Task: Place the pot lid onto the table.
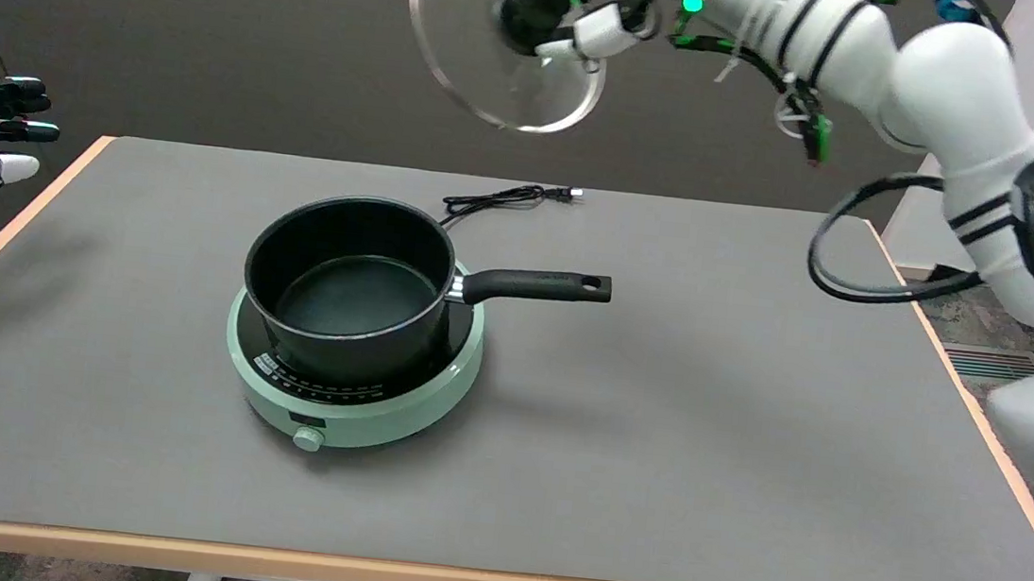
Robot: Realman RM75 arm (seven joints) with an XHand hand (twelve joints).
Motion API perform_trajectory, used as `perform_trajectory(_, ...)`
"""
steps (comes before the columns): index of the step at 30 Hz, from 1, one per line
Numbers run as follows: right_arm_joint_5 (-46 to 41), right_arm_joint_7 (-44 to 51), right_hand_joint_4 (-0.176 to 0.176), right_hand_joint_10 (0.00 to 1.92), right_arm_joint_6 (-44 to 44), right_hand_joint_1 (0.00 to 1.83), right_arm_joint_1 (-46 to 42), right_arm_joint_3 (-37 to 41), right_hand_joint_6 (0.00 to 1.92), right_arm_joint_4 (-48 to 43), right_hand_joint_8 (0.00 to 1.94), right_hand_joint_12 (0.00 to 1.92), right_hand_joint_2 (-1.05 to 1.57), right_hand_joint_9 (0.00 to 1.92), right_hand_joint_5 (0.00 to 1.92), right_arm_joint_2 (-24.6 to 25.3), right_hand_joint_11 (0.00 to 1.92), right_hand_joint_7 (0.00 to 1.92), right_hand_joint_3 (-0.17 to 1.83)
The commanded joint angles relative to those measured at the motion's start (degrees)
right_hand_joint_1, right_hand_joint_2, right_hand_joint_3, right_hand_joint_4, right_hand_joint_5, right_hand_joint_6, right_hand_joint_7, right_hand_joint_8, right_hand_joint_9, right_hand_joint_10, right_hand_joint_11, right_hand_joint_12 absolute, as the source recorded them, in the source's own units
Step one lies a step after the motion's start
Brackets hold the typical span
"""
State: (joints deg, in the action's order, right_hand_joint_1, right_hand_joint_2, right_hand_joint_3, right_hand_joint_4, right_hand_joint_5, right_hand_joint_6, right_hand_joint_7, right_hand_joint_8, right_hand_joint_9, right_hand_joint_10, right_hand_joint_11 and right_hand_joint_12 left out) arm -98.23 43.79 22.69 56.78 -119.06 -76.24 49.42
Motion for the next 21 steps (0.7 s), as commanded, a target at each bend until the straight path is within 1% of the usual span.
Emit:
perform_trajectory(1,-0.1,0.2,-0.046,1.52,-3.3,1.21,-11.9,15.0,1.29,0.7,1.17,1.06,0.95,0.91,0.78,-9.3,0.70,1.00,0.45)
perform_trajectory(12,1.2,-0.1,-0.046,1.52,-3.5,1.21,-16.3,15.4,1.29,1.7,1.17,1.06,0.95,0.91,0.78,-17.0,0.70,1.00,0.46)
perform_trajectory(21,0.7,-0.1,-0.048,1.52,-2.9,1.21,-22.5,20.0,1.29,4.7,1.17,1.06,0.95,0.91,0.78,-18.6,0.70,1.00,0.46)
